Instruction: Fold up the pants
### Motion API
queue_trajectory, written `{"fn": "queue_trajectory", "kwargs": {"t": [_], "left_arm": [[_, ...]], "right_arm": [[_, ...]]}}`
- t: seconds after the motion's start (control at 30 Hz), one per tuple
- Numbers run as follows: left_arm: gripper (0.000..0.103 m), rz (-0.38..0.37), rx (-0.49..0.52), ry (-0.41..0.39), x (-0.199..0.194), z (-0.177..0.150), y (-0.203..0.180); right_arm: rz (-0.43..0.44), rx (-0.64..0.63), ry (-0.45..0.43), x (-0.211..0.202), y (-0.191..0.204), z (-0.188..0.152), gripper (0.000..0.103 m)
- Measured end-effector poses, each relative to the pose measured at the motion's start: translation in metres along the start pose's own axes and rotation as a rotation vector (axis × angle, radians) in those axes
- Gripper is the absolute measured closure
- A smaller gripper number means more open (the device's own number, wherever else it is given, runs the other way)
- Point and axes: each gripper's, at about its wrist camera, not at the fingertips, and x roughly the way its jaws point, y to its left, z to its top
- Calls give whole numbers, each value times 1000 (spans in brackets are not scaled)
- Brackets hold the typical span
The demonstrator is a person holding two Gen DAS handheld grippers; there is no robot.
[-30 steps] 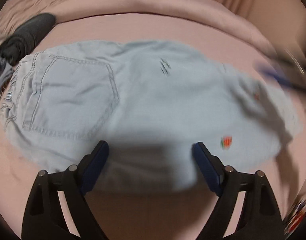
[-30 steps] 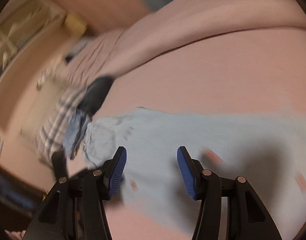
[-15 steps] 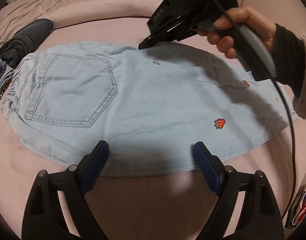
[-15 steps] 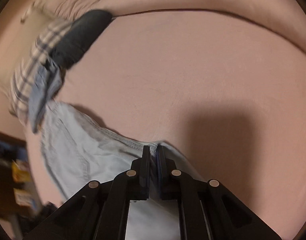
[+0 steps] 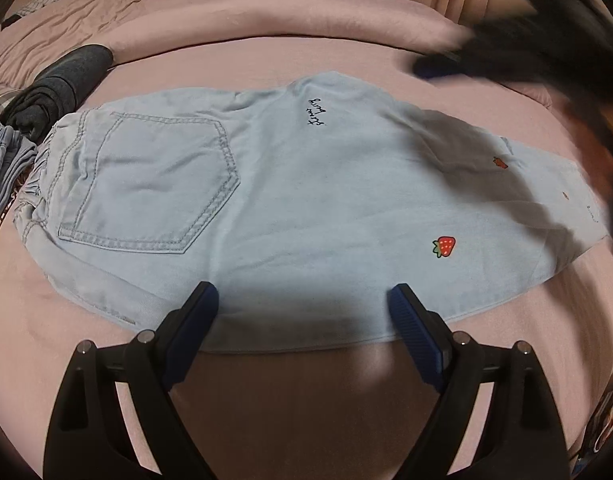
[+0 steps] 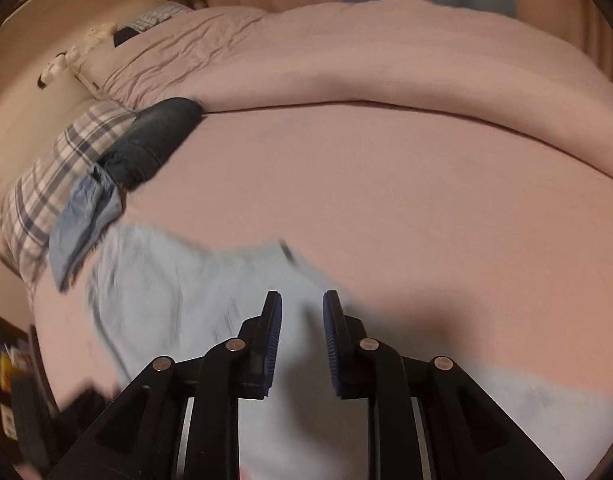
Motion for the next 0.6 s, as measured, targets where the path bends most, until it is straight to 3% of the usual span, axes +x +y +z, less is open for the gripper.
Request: {"fn": "queue_trajectory", "kwargs": {"t": [0.1,0.23,0.37,0.5,0.6], "left_arm": [[14,4,5,0,0,-1,-1],[13,11,18,-3,4,1,2],[13,17,16,3,8,5,7],[12,27,5,24,7,11,11],[6,7,-47,18,-6,13,14]], "right_arm": [[-86,-3,13,-34,-25,-59,82],[-170,10,141,-39,-46,-130,82],[-159,45,58,-75,-60,-171,80],[-97,239,4,-118,-91,-194,74],[-90,426,-108,-158,-132,-220,58]]}}
